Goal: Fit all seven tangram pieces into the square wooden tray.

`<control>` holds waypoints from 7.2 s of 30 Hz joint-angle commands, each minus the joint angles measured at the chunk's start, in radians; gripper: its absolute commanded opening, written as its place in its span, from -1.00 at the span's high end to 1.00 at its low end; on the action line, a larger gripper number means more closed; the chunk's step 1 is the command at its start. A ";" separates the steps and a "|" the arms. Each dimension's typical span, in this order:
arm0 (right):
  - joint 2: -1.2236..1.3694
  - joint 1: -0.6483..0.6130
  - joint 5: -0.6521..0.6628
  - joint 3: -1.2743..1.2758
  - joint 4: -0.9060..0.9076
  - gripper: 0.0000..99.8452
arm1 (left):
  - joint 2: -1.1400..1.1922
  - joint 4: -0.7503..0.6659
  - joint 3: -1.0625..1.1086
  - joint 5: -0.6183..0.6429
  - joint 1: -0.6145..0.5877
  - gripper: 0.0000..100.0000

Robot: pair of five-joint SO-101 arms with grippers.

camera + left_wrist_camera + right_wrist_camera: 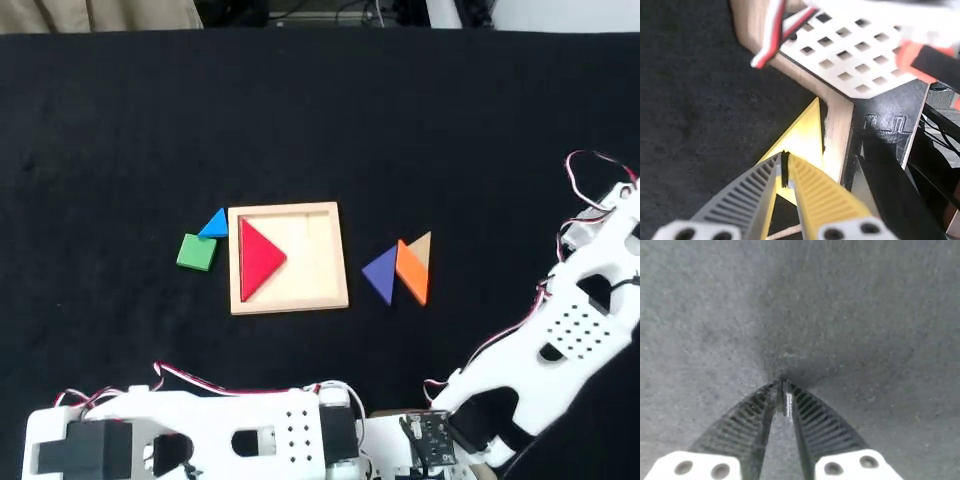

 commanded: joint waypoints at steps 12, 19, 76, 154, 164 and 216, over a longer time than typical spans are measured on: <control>-0.018 0.061 -0.046 -0.067 0.002 0.97 | -0.456 0.006 0.015 -0.107 -0.061 0.94; -0.012 0.216 -0.123 -0.143 0.005 0.97 | -0.497 -0.041 0.140 -0.100 -0.058 0.93; 0.475 0.382 -0.183 -0.905 0.201 0.86 | 0.035 -0.097 0.061 -0.186 -0.180 0.42; 0.315 0.218 -0.153 -0.825 0.311 0.87 | -0.112 0.044 -0.105 0.008 -0.119 0.88; 0.335 0.224 -0.153 -0.854 0.307 0.87 | 0.117 0.011 -0.108 0.012 -0.107 0.88; 0.323 0.230 -0.153 -0.766 0.183 0.86 | 0.115 -0.150 -0.154 -0.555 -1.027 0.47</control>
